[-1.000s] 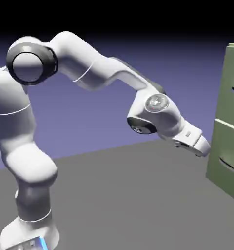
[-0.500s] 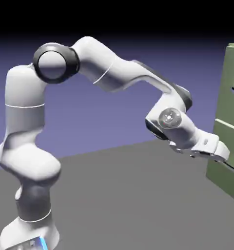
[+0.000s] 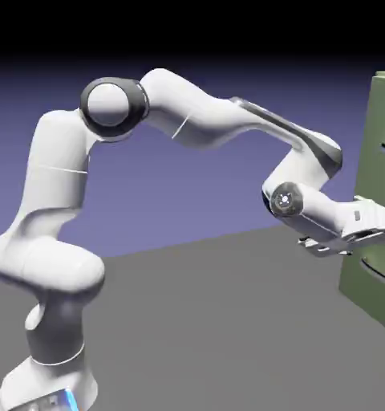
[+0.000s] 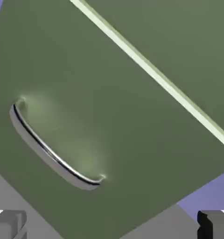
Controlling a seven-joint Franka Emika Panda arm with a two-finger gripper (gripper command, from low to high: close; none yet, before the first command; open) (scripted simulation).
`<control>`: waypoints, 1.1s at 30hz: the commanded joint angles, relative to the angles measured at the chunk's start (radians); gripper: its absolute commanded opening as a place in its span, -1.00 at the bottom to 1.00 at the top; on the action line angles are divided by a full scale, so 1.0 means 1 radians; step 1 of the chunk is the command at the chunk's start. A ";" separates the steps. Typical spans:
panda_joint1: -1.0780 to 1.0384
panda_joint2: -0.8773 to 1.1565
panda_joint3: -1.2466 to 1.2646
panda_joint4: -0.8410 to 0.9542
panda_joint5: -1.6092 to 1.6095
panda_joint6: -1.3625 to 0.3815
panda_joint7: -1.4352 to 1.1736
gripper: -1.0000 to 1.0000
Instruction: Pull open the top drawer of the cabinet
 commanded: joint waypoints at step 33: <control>0.113 0.408 -0.266 0.435 0.651 -0.076 -0.784 -1.00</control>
